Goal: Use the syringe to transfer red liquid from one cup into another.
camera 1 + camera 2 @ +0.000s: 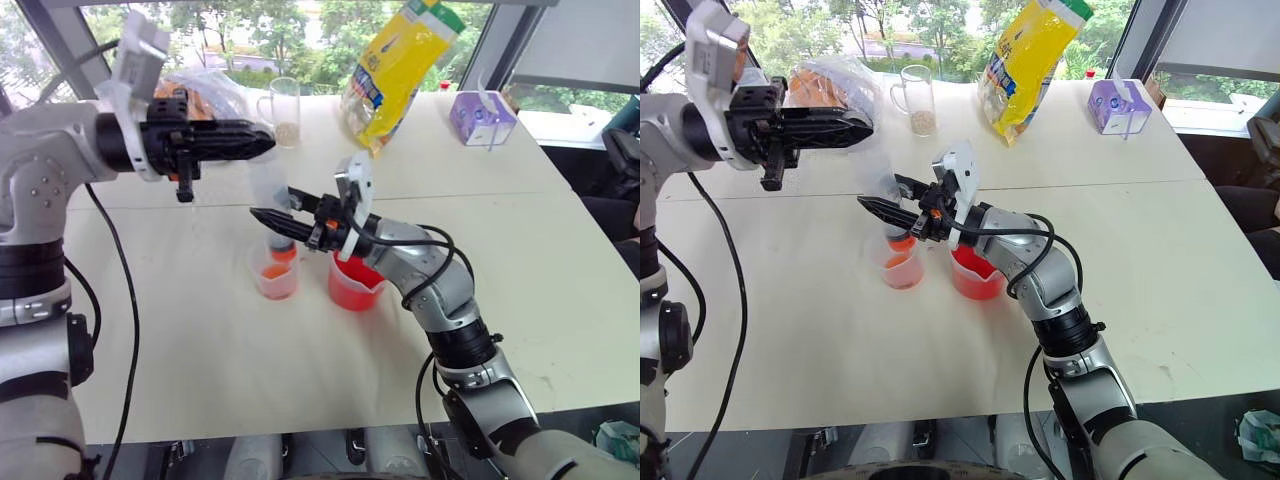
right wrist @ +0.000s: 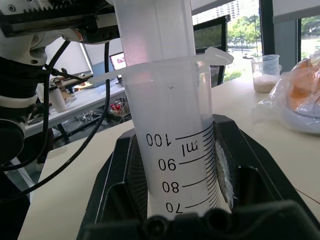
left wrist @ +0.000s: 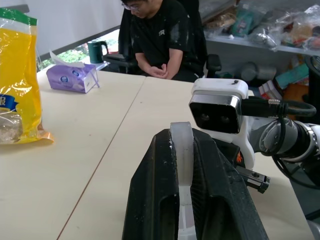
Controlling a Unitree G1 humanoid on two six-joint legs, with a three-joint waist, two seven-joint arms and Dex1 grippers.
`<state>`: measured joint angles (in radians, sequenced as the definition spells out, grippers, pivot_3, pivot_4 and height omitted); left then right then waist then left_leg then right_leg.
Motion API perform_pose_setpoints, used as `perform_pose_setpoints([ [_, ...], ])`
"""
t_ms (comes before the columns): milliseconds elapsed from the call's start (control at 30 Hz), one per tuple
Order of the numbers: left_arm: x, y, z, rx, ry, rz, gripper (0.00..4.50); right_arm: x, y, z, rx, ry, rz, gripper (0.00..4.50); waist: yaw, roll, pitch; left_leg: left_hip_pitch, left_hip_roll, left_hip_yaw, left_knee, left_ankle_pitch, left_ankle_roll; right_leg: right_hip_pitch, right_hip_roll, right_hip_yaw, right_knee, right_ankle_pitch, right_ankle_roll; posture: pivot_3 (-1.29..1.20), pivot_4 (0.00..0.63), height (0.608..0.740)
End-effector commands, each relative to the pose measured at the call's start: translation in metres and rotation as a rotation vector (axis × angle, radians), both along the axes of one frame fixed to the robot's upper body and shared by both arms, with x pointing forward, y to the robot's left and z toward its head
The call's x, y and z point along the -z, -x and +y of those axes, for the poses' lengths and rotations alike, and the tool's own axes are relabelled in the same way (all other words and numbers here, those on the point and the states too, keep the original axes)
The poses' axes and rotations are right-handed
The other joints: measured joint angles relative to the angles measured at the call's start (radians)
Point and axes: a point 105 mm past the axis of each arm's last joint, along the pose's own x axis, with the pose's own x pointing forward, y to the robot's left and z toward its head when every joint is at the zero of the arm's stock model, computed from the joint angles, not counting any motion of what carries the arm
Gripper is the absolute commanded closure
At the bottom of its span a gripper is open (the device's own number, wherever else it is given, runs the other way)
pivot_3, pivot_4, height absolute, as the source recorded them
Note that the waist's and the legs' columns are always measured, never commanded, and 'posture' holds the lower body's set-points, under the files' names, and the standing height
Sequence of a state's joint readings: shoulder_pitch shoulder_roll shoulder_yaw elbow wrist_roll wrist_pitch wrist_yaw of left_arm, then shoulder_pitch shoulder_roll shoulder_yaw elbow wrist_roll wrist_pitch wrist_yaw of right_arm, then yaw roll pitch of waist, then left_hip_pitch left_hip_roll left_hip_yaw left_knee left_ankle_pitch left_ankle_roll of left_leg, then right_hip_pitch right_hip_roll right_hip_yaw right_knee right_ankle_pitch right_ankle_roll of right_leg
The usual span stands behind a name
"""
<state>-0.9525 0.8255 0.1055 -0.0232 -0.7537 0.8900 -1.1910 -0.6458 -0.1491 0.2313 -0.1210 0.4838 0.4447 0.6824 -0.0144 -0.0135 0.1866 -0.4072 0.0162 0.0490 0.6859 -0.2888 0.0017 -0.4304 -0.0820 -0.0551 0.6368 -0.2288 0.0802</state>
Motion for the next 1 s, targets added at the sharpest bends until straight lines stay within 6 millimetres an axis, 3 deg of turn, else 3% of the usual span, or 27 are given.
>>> perform_pose_setpoints([
  [33, -0.007, 0.007, 0.002, -0.001, -0.012, -0.056, 4.43, -0.019, 0.009, 0.001, -0.030, -0.029, -0.071, 3.07, 0.000, 0.000, 0.000, 0.000, 0.000, 0.000, 0.000, 0.000, 0.000, 0.000, 0.000, 0.000, 0.000, 0.000, 0.000, 0.00, 0.150, 0.740],
  [267, 0.012, 0.012, 0.000, 0.030, -0.073, -0.025, 4.43, -0.033, 0.008, 0.000, -0.026, -0.051, -0.098, 3.07, 0.000, 0.000, 0.000, 0.000, 0.000, 0.000, 0.000, 0.000, 0.000, 0.000, 0.000, 0.000, 0.000, 0.000, 0.000, 0.00, 0.150, 0.740],
  [767, 0.044, 0.015, -0.002, 0.043, -0.130, 0.044, 4.43, -0.083, 0.005, -0.011, -0.005, -0.171, -0.132, 3.07, 0.000, 0.000, 0.000, 0.000, 0.000, 0.000, 0.000, 0.000, 0.000, 0.000, 0.000, 0.000, 0.000, 0.000, 0.000, 0.00, 0.150, 0.740],
  [1000, 0.046, 0.015, -0.003, 0.033, -0.122, 0.060, 4.43, -0.087, 0.005, -0.013, -0.005, -0.189, -0.115, 3.07, 0.000, 0.000, 0.000, 0.000, 0.000, 0.000, 0.000, 0.000, 0.000, 0.000, 0.000, 0.000, 0.000, 0.000, 0.000, 0.00, 0.150, 0.740],
])
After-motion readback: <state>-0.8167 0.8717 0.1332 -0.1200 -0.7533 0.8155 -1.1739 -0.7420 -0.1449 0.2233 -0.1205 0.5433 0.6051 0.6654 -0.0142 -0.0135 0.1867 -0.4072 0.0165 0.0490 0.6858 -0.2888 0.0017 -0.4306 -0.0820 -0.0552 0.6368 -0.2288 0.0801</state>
